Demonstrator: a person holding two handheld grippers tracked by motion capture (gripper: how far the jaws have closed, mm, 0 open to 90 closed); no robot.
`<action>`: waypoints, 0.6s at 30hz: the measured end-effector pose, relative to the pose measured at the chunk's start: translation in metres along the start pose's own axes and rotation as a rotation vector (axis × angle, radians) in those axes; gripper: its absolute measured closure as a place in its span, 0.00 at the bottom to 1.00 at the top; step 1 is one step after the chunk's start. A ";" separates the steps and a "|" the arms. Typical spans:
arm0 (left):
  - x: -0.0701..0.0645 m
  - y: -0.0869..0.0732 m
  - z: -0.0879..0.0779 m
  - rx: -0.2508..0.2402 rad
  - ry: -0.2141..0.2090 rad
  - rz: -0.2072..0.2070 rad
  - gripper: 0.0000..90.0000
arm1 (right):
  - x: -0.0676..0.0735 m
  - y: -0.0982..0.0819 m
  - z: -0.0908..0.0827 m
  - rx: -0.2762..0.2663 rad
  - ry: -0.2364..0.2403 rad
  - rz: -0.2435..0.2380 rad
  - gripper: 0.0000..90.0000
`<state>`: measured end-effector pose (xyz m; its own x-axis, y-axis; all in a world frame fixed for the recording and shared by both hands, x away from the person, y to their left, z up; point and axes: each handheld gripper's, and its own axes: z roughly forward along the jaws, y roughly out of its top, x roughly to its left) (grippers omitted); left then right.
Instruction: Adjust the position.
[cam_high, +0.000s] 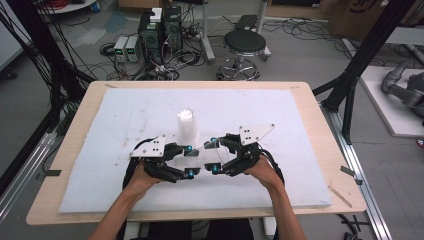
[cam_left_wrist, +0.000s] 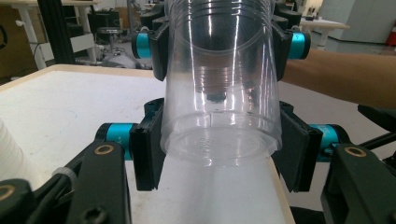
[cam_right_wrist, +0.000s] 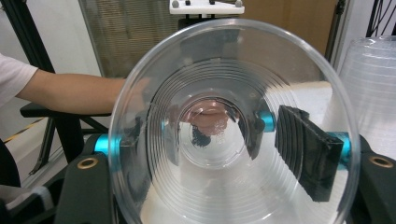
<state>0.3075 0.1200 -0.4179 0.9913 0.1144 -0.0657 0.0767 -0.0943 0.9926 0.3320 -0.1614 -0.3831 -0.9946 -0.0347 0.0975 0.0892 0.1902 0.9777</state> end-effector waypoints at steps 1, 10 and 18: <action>0.000 0.000 0.000 0.004 0.002 0.001 0.47 | 0.000 0.000 0.000 -0.002 0.001 -0.001 0.36; -0.003 0.001 0.005 0.057 0.029 -0.071 0.02 | 0.001 0.000 -0.001 0.003 -0.002 -0.002 0.37; -0.008 0.005 -0.012 0.109 0.082 -0.048 0.02 | 0.001 0.002 -0.005 0.030 -0.049 -0.015 0.37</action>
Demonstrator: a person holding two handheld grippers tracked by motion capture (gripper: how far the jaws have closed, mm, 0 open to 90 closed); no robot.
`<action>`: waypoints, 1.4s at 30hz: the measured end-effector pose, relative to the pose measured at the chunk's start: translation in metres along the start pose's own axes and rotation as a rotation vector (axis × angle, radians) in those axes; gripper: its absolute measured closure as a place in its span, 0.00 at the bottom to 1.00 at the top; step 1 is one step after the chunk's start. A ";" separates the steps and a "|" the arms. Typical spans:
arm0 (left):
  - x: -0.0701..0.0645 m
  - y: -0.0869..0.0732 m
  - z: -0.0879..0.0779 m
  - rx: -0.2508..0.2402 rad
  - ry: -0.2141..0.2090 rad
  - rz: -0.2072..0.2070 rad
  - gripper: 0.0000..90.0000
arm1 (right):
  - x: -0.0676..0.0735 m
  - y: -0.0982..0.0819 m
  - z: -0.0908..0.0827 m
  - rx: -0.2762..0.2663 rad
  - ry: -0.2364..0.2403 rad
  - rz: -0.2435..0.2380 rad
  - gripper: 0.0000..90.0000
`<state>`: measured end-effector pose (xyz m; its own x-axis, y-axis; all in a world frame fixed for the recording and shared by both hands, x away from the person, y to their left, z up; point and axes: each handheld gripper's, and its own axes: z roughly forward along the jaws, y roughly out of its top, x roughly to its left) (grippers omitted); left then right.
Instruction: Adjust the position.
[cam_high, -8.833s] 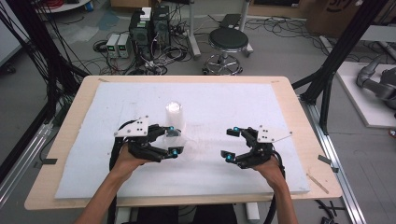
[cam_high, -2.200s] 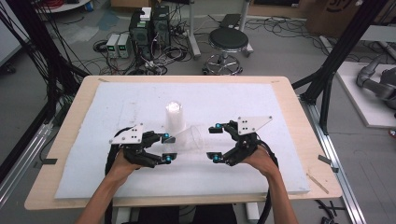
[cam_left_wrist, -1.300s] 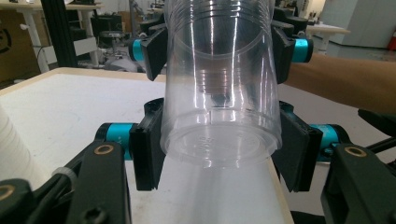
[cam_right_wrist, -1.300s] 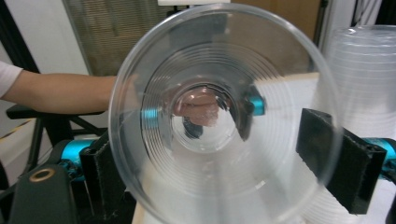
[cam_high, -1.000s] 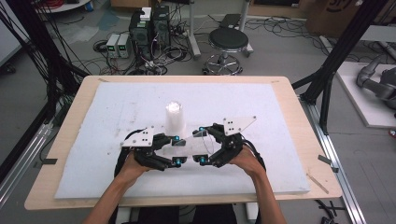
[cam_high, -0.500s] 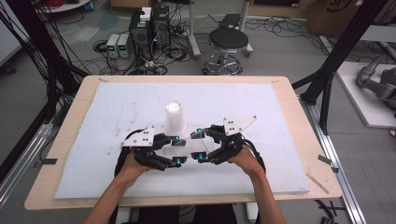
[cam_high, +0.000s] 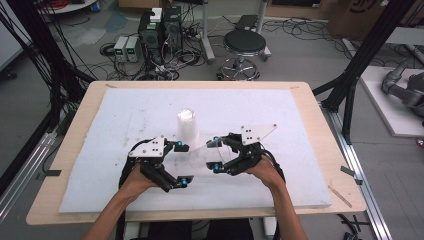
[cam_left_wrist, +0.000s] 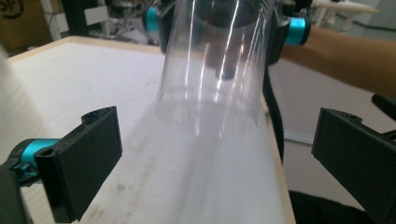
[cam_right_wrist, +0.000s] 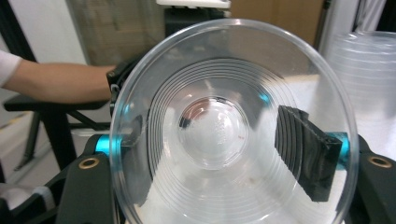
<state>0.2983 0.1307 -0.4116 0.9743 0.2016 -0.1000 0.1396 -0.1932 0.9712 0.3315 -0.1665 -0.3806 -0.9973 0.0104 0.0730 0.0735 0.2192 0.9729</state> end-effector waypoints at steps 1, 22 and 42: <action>0.000 -0.001 -0.004 0.009 0.014 0.002 0.02 | 0.000 0.000 -0.002 0.007 -0.013 -0.001 0.37; 0.019 -0.052 -0.075 0.152 0.546 -0.127 0.02 | -0.023 0.018 -0.030 0.475 -0.421 0.139 0.38; 0.028 -0.075 -0.089 0.064 0.618 -0.197 0.02 | -0.036 0.023 -0.025 0.613 -0.634 0.210 0.38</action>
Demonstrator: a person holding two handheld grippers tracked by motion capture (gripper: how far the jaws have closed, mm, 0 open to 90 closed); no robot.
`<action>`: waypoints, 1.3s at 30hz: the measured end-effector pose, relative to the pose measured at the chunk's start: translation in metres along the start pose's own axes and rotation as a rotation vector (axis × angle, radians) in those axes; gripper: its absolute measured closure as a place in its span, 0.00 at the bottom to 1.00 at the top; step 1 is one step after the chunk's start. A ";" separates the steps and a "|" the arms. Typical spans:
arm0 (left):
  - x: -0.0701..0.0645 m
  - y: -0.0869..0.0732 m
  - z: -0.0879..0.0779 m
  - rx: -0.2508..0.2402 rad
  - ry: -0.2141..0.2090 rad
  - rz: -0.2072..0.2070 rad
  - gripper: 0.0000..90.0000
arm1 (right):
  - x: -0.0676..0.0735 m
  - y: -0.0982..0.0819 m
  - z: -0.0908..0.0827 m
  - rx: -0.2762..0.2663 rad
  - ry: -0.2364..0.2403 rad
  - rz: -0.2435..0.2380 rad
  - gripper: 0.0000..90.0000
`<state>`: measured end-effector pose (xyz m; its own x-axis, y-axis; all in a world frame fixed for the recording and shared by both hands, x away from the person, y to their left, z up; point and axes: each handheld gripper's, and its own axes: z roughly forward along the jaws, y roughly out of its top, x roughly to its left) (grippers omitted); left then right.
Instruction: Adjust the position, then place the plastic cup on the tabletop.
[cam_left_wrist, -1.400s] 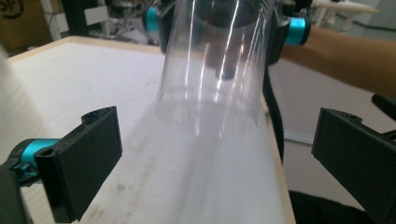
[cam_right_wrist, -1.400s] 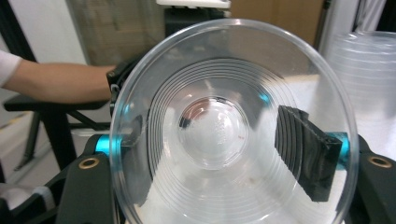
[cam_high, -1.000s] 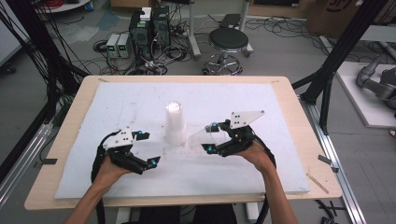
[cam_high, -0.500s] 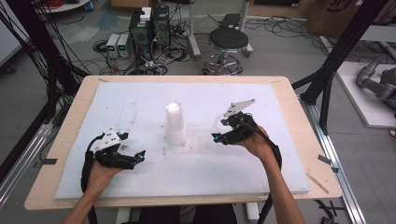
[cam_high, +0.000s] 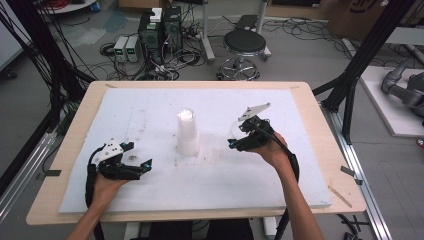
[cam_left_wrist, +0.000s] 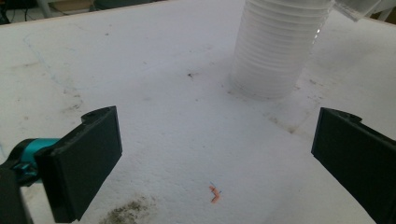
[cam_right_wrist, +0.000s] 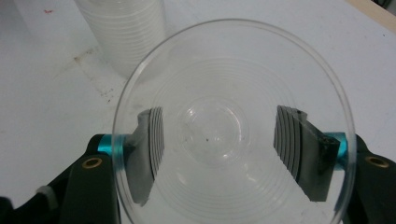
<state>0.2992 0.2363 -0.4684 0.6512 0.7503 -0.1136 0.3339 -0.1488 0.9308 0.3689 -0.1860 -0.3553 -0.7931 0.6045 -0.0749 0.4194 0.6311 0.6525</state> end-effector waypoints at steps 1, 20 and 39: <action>0.000 0.000 0.000 -0.003 0.003 0.000 0.02 | 0.000 0.000 0.000 0.000 0.000 0.003 0.38; -0.002 -0.003 0.000 -0.035 0.003 0.006 0.02 | -0.002 0.005 0.008 0.032 -0.030 0.025 0.38; -0.001 -0.004 -0.001 -0.047 -0.003 -0.002 0.02 | 0.003 0.019 0.032 0.140 -0.066 0.037 0.38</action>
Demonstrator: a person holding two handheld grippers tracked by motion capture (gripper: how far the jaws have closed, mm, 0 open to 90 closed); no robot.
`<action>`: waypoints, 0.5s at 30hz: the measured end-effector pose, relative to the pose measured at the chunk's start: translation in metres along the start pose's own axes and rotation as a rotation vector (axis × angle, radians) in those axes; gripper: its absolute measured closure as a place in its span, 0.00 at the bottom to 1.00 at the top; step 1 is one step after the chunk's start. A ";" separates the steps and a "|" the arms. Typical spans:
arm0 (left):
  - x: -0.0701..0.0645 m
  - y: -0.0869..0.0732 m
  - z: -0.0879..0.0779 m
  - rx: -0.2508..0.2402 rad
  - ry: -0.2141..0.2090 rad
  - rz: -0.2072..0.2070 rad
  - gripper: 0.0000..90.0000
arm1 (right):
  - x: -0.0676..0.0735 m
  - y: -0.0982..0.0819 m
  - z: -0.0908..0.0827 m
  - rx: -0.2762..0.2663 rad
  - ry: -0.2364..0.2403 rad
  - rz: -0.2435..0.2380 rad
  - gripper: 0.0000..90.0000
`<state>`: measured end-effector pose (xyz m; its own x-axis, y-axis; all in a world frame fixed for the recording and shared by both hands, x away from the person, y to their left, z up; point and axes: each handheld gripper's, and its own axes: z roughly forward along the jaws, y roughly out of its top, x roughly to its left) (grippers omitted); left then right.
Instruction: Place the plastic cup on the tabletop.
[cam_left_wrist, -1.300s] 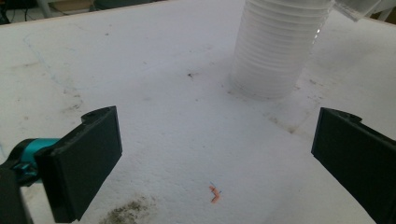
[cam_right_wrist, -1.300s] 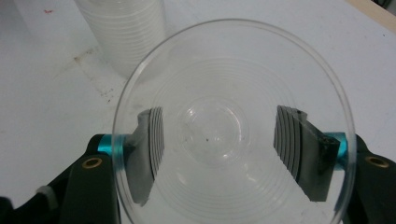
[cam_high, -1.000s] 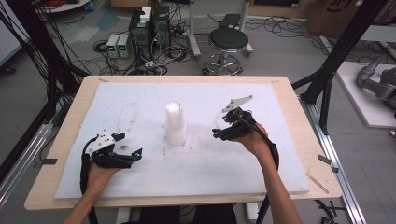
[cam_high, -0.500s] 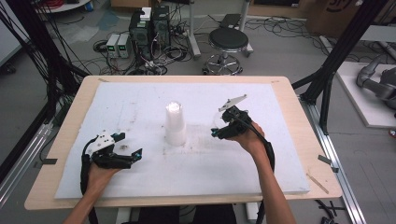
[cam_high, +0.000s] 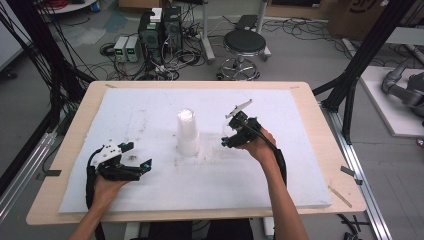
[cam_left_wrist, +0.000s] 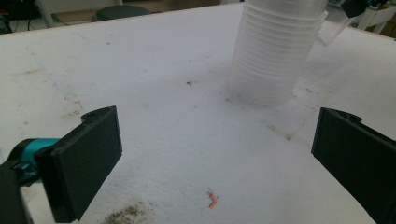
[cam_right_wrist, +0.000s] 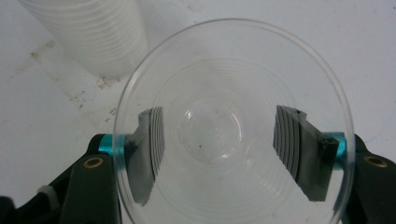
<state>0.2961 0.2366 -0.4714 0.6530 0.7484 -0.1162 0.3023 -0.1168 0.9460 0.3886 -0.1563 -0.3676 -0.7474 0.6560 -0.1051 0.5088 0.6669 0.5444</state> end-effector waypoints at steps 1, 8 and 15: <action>0.000 0.000 0.000 0.000 -0.001 0.000 0.02 | -0.001 0.000 0.001 0.009 0.000 0.004 0.38; 0.000 0.000 0.000 0.002 0.002 0.004 0.02 | -0.003 -0.002 0.008 0.058 0.004 0.012 0.39; 0.000 0.000 0.001 0.009 -0.003 0.001 0.02 | -0.004 0.000 0.022 0.121 0.004 0.005 0.38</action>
<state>0.2967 0.2365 -0.4714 0.6553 0.7464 -0.1158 0.3074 -0.1235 0.9435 0.4015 -0.1512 -0.3857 -0.7463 0.6583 -0.0988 0.5604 0.7015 0.4403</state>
